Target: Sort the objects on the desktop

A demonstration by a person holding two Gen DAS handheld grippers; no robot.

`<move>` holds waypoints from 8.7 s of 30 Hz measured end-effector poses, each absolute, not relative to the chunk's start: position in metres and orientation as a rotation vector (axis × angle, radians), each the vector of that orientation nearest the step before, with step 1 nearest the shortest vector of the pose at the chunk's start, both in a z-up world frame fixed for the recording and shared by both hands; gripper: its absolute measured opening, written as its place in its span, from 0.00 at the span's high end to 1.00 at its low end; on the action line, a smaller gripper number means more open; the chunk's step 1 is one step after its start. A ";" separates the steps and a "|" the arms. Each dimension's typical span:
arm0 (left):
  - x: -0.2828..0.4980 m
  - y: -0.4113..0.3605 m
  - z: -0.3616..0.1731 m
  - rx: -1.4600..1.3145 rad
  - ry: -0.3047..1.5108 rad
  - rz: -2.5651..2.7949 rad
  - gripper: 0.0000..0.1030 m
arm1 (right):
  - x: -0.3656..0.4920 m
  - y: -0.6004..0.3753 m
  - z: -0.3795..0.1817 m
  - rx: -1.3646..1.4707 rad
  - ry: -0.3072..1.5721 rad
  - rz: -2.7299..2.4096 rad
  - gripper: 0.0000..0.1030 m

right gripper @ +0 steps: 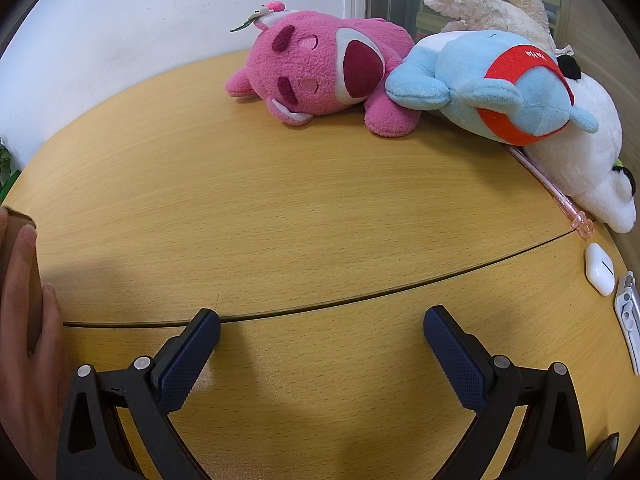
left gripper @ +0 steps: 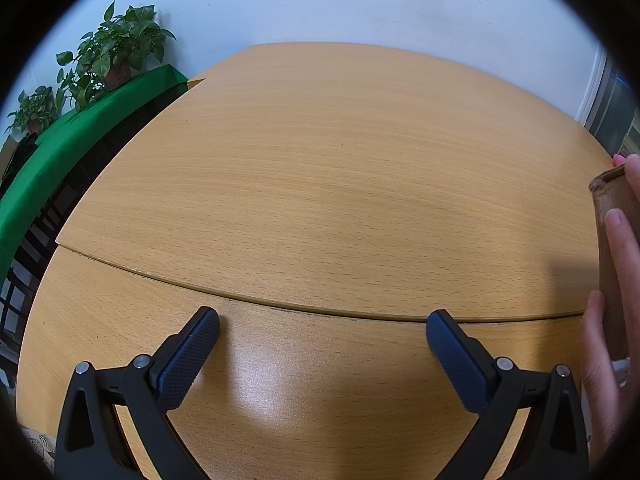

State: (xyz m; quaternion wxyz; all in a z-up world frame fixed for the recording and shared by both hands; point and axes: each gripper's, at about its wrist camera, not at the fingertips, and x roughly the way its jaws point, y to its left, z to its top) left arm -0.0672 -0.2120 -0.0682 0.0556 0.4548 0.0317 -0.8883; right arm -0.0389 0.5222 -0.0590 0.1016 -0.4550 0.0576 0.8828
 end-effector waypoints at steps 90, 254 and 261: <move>-0.069 -0.212 -0.069 1.376 0.099 -2.696 0.00 | -0.038 0.523 -0.064 -1.342 0.171 2.607 0.00; 0.013 0.079 -0.023 2.184 0.148 -3.192 0.25 | 0.106 0.245 -0.039 -1.711 -0.336 3.294 0.01; 0.018 0.082 -0.037 2.233 0.297 -3.123 0.26 | 0.094 0.230 -0.050 -1.655 -0.437 3.220 0.13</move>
